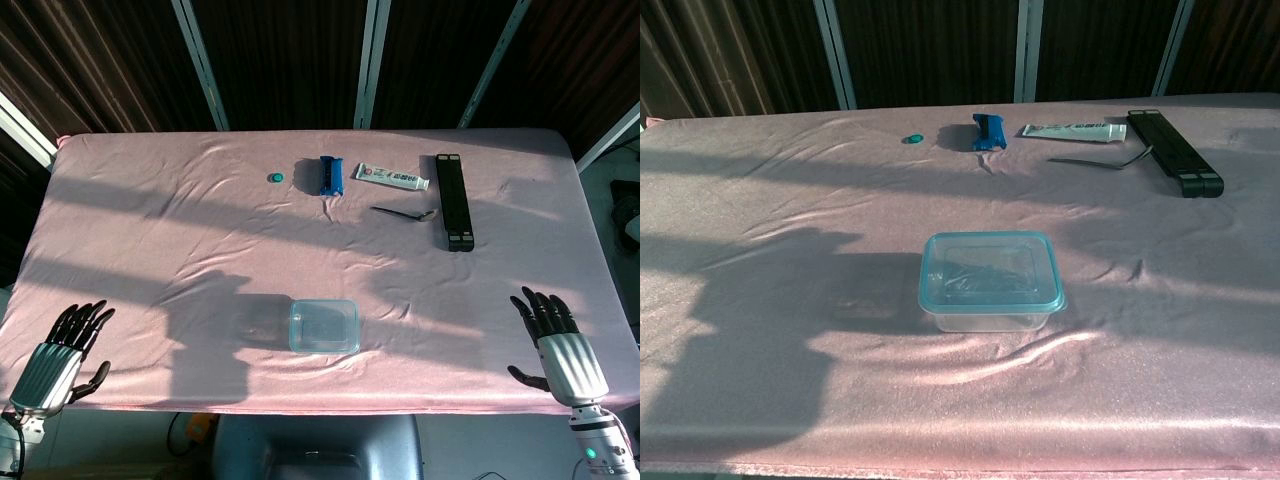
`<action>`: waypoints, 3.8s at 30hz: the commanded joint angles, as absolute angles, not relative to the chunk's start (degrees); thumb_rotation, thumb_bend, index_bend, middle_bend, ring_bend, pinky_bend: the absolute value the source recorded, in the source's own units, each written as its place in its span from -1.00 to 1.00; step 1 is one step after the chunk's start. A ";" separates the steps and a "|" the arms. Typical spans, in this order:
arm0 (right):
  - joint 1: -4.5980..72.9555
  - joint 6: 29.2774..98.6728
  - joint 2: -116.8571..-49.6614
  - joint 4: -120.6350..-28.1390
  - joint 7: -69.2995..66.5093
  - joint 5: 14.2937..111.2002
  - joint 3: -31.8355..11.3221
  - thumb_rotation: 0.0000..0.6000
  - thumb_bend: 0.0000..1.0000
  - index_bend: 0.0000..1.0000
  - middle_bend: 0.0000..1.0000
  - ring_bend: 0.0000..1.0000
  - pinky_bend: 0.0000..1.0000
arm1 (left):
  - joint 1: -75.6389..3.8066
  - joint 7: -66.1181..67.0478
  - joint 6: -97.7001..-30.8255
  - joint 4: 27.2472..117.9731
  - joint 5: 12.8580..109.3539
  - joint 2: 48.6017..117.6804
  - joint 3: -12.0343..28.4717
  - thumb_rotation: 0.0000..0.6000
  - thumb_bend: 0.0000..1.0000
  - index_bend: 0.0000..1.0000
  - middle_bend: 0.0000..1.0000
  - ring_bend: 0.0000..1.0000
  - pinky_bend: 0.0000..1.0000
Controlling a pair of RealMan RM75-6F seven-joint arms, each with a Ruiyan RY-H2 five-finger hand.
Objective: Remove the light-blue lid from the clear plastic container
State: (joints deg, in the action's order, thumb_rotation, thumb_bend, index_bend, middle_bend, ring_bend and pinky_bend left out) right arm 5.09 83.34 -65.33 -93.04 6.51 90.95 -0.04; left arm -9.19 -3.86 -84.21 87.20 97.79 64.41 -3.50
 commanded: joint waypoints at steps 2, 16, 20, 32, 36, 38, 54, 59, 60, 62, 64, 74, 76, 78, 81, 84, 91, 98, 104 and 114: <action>5.00 83.61 -65.07 -93.07 6.03 91.24 0.05 1.00 -0.76 -1.00 -1.00 -1.00 -1.00 | -9.45 -3.91 -83.79 87.15 98.21 64.61 -3.80 1.00 -0.25 -1.00 -1.00 -1.00 -1.00; 4.57 84.30 -64.89 -93.71 5.88 92.28 0.55 1.00 -0.76 -1.00 -1.00 -1.00 -1.00 | -21.34 -10.51 -75.08 86.73 111.85 75.61 -5.96 1.00 -0.43 -1.00 -1.00 -1.00 -1.00; 4.49 84.71 -64.77 -93.77 5.23 92.81 0.63 1.00 -0.76 -1.00 -1.00 -1.00 -1.00 | -24.38 -7.32 -69.04 89.96 109.51 79.03 -4.53 1.00 -0.45 -1.00 -1.00 -1.00 -1.00; 4.68 83.93 -64.28 -93.76 4.20 92.49 0.72 1.00 -0.76 -1.00 -1.00 -1.00 -1.00 | -30.47 1.05 -58.79 91.17 97.23 89.74 2.81 1.00 -0.46 -1.00 -1.00 -1.00 -1.00; 4.85 83.36 -64.08 -93.95 4.08 92.15 0.72 1.00 -0.76 -1.00 -1.00 -1.00 -1.00 | -32.76 3.76 -54.33 91.95 92.90 91.69 4.08 1.00 -0.47 -1.00 -1.00 -1.00 -1.00; 4.91 83.11 -63.95 -94.04 4.08 92.01 0.75 1.00 -0.76 -1.00 -1.00 -1.00 -1.00 | -33.78 6.03 -52.63 91.93 90.86 92.76 4.69 1.00 -0.47 -1.00 -1.00 -1.00 -1.00; 4.97 82.42 -63.12 -94.58 3.58 92.73 1.58 1.00 -0.76 -1.00 -1.00 -1.00 -1.00 | -38.47 13.58 -50.09 85.69 79.62 101.89 9.01 1.00 -0.47 -1.00 -1.00 -1.00 -1.00; 4.86 82.66 -62.73 -94.51 2.88 92.82 1.62 1.00 -0.76 -1.00 -1.00 -1.00 -1.00 | -39.51 16.40 -50.61 84.06 78.22 102.87 9.18 1.00 -0.47 -1.00 -1.00 -1.00 -1.00; 4.87 82.63 -62.67 -94.47 2.79 92.80 1.62 1.00 -0.76 -1.00 -1.00 -1.00 -1.00 | -39.66 16.70 -50.62 83.96 77.85 102.90 9.27 1.00 -0.47 -1.00 -1.00 -1.00 -1.00; 4.89 82.56 -62.58 -94.47 2.64 92.76 1.64 1.00 -0.76 -1.00 -1.00 -1.00 -1.00 | -39.98 17.31 -50.89 83.75 77.41 102.91 9.40 1.00 -0.47 -1.00 -1.00 -1.00 -1.00; 4.87 82.57 -62.51 -94.45 2.54 92.76 1.65 1.00 -0.76 -1.00 -1.00 -1.00 -1.00 | -40.22 17.58 -50.94 83.61 76.98 102.89 9.37 1.00 -0.47 -1.00 -1.00 -1.00 -1.00; 4.60 83.03 -62.27 -94.39 1.85 92.71 1.61 1.00 -0.76 -1.00 -1.00 -1.00 -1.00 | -42.27 19.62 -49.62 81.84 72.64 104.03 9.98 1.00 -0.42 -1.00 -1.00 -1.00 -1.00; 4.61 83.00 -62.26 -94.31 1.80 92.62 1.56 1.00 -0.76 -1.00 -1.00 -1.00 -1.00 | -42.52 19.90 -49.78 81.41 72.35 104.32 9.93 1.00 -0.42 -1.00 -1.00 -1.00 -1.00; 4.65 82.86 -62.27 -94.29 1.86 92.57 1.56 1.00 -0.76 -1.00 -1.00 -1.00 -1.00 | -42.69 20.03 -50.35 80.82 72.33 104.76 9.87 1.00 -0.42 -1.00 -1.00 -1.00 -1.00; 4.72 82.69 -62.31 -94.34 2.03 92.62 1.60 1.00 -0.76 -1.00 -1.00 -1.00 -1.00 | -42.96 20.11 -50.52 80.14 71.72 105.25 9.77 1.00 -0.42 -1.00 -0.86 -0.93 -1.00; 4.83 82.45 -62.39 -94.38 2.23 92.74 1.67 1.00 -0.76 -1.00 -1.00 -1.00 -1.00 | -43.08 19.97 -50.65 79.52 71.06 105.80 9.72 1.00 -0.41 -1.00 -0.56 -0.69 -0.95; 6.16 80.53 -63.19 -94.08 3.73 93.59 1.80 1.00 -0.76 -1.00 -1.00 -1.00 -1.00 | -43.58 20.87 -50.22 78.93 69.84 106.35 8.87 1.00 -0.37 -1.00 0.01 -0.16 -0.60; 8.44 78.04 -64.16 -93.57 4.89 94.47 1.26 1.00 -0.76 -1.00 -1.00 -1.00 -1.00 | -43.30 21.15 -51.12 79.51 70.76 106.24 7.48 1.00 -0.37 -1.00 0.18 0.00 -0.37; 12.64 73.14 -65.68 -92.62 5.27 95.50 0.40 1.00 -0.67 -0.99 -1.00 -1.00 -1.00 | -42.49 20.82 -52.63 80.94 72.20 105.95 6.04 1.00 -0.36 -1.00 0.20 0.03 -0.20; 23.09 67.95 -74.34 -82.31 -6.77 102.52 -0.45 1.00 -0.41 -0.44 -0.80 -1.00 -0.91 | -42.34 19.86 -52.50 82.50 72.11 106.00 5.48 1.00 -0.36 -1.00 0.23 0.04 -0.15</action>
State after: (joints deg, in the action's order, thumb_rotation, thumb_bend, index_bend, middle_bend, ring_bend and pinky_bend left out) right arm 20.83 68.78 -71.82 -85.12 -3.72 100.69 -0.23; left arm -42.35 19.88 -52.45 82.50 72.07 105.96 5.47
